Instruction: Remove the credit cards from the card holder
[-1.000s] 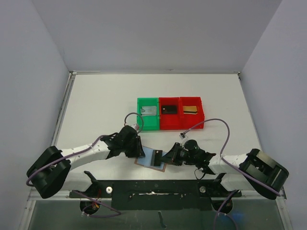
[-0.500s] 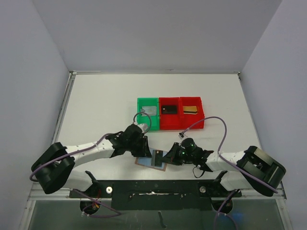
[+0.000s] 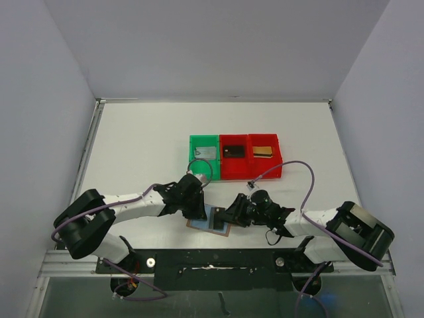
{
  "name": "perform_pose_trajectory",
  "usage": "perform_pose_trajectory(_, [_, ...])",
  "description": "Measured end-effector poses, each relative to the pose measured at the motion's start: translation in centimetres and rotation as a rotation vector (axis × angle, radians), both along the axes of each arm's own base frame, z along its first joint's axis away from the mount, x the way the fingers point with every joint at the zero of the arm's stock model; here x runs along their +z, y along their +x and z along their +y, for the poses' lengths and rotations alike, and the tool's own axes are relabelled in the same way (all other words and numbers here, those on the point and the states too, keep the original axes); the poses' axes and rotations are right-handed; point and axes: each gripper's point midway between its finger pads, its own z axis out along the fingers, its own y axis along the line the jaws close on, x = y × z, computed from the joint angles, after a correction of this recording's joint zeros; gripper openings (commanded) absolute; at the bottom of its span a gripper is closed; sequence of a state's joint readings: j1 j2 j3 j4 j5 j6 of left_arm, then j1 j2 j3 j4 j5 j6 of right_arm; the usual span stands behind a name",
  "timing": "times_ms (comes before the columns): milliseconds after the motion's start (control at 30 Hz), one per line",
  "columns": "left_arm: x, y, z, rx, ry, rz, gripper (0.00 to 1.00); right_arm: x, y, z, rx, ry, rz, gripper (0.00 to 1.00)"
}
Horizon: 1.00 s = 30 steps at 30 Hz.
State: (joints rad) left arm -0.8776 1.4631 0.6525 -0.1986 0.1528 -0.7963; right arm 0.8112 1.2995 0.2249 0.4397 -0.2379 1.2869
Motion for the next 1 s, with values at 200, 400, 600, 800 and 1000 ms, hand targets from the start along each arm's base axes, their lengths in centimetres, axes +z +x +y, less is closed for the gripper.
perform_pose_trajectory(200, [-0.1, 0.1, -0.1, -0.01, -0.002, -0.007, 0.04, -0.1, 0.5, 0.6, -0.006, 0.024, -0.004, 0.27])
perform_pose_trajectory(400, [-0.1, 0.1, -0.2, -0.015, -0.006, -0.009, 0.04, -0.2, 0.6, 1.5, 0.009, 0.066, 0.002, 0.1])
perform_pose_trajectory(600, [-0.1, 0.1, -0.1, -0.01, -0.002, -0.017, 0.04, 0.5, 0.6, 1.5, 0.007, 0.092, -0.017, 0.0])
perform_pose_trajectory(800, [0.1, 0.4, 1.1, 0.029, 0.013, -0.061, 0.05, 2.1, 0.4, 0.1, -0.014, 0.087, -0.075, 0.0])
perform_pose_trajectory(1000, [0.5, 0.5, 2.3, 0.065, 0.04, -0.089, 0.13, 4.6, 0.7, -1.3, -0.031, 0.079, -0.194, 0.0])
